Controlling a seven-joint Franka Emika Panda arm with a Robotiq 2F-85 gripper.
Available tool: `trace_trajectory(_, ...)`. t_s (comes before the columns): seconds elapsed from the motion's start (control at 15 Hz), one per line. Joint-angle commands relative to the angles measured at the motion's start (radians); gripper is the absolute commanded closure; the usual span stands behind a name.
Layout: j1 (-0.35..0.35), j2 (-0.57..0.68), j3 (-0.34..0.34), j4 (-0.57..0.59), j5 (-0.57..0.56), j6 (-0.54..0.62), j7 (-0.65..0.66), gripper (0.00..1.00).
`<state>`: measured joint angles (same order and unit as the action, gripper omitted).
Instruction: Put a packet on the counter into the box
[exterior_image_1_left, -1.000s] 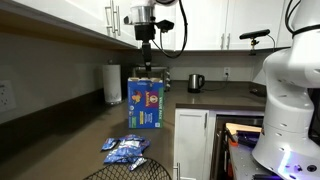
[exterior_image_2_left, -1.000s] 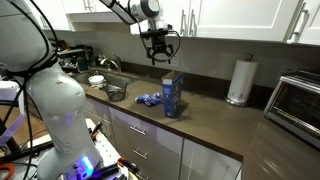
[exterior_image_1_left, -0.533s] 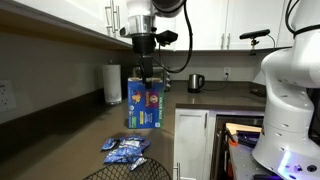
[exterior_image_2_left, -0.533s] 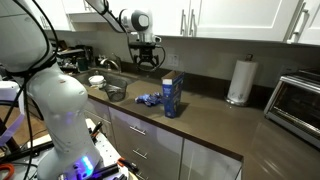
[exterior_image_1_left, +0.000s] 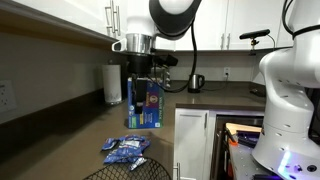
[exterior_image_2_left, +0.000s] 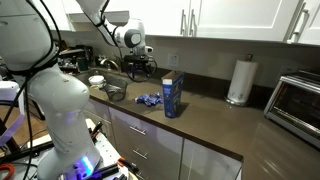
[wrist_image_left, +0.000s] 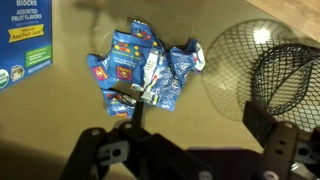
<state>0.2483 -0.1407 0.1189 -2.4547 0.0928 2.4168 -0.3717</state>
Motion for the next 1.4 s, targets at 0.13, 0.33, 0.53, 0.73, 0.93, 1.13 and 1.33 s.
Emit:
trace_trajectory(0.13, -0.030, 0.197, -0.001, 0.058, 0.049, 0.165, -0.075, 0.00)
trace_trajectory(0.33, -0.064, 0.292, 0.018, 0.113, 0.061, 0.168, -0.094, 0.00)
trace_trajectory(0.53, -0.097, 0.354, 0.040, 0.161, 0.052, 0.131, -0.096, 0.00)
trace_trajectory(0.73, -0.108, 0.414, 0.048, 0.199, 0.006, 0.133, -0.046, 0.00)
trace_trajectory(0.93, -0.105, 0.455, 0.044, 0.221, -0.032, 0.132, -0.008, 0.00)
trace_trajectory(1.13, -0.094, 0.486, 0.037, 0.236, -0.075, 0.119, 0.040, 0.00)
trace_trajectory(1.33, -0.080, 0.508, 0.031, 0.251, -0.121, 0.093, 0.098, 0.00)
